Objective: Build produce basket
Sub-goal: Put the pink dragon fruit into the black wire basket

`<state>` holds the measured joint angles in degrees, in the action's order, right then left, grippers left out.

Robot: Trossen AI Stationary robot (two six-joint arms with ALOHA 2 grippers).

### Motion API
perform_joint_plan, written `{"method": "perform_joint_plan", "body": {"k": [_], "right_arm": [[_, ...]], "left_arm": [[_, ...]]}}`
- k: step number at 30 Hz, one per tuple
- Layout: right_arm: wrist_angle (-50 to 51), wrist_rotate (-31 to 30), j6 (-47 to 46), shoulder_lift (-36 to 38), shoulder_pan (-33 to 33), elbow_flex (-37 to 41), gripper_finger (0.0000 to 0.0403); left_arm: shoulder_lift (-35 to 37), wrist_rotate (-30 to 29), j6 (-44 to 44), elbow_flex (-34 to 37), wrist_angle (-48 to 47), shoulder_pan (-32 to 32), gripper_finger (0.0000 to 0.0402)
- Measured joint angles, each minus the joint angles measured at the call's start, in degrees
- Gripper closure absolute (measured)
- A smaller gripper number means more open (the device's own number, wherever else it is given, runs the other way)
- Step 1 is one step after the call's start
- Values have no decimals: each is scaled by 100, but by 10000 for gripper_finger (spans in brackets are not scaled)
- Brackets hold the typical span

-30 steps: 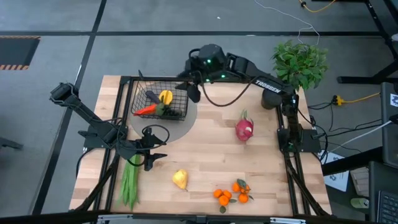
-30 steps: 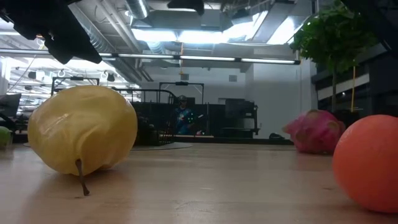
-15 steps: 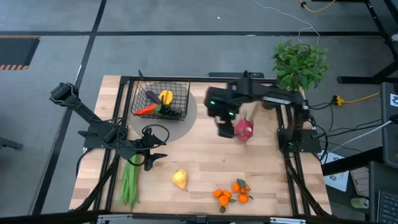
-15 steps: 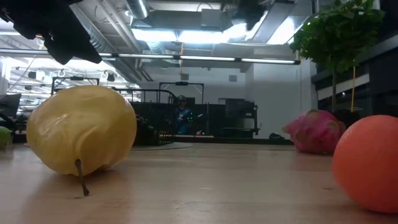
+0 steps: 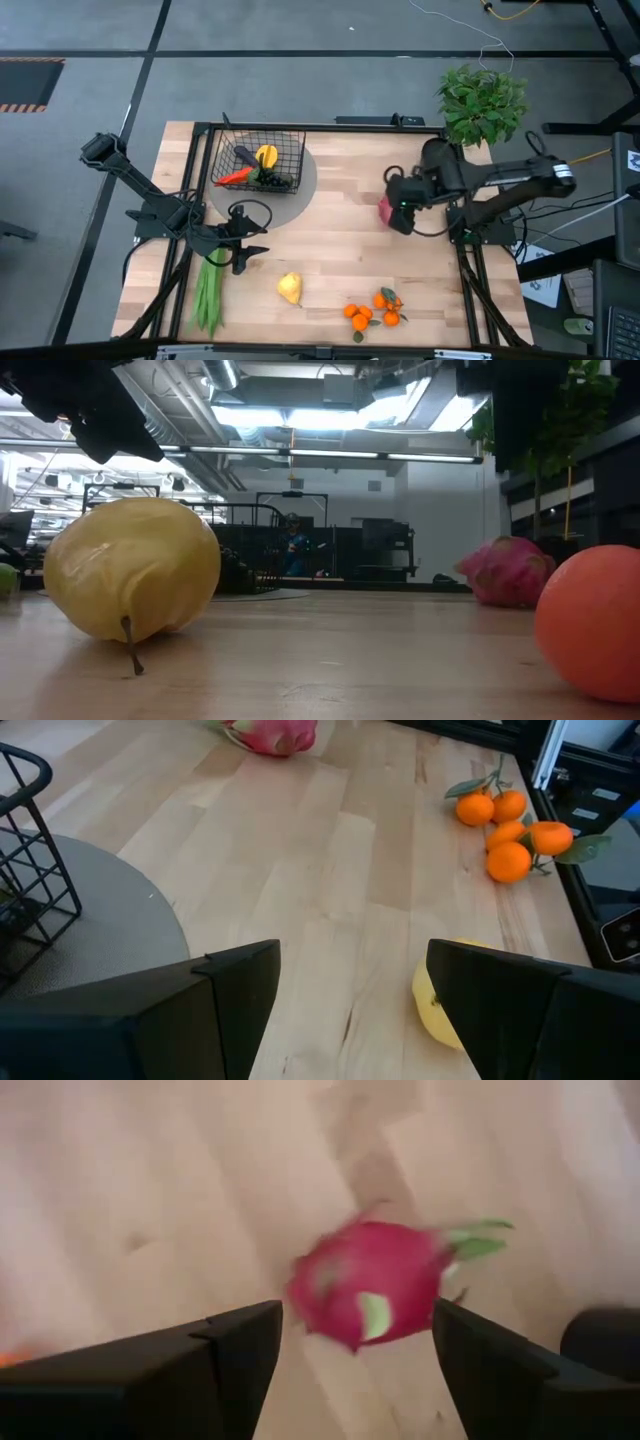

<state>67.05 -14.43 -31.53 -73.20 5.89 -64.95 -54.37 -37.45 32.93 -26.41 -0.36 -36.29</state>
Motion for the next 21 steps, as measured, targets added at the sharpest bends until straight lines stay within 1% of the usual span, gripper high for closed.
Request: {"method": "perform_joint_plan", "body": {"k": [2, 6, 9, 12, 14, 16, 19, 21], "right_arm": [[-374, -297, -446, 161, -5, 617, 159], [-850, -677, -1623, 290, 0, 1525, 159], [-1003, -836, -2256, 279, -13, 1972, 159], [-1391, -938, -2454, 286, -68, 2230, 159], [-1829, -951, -2419, 290, -81, 2311, 159], [-2401, -913, -2099, 279, -81, 2357, 159], [-3397, -692, -1214, 268, -87, 2387, 159], [-3997, -354, -699, 270, -84, 2376, 159]], "left_arm": [[0, -6, 0, 0, 2, 0, 159], [0, -61, -2, 0, 0, 0, 159], [0, -61, -4, 0, 0, 0, 159], [0, -61, -4, 0, -1, 0, 159], [0, -62, -4, 0, -2, 0, 159], [0, -63, -4, 0, -2, 0, 159], [0, -63, -4, 0, -2, 0, 159], [0, -63, -5, 0, -2, 0, 159]]}}
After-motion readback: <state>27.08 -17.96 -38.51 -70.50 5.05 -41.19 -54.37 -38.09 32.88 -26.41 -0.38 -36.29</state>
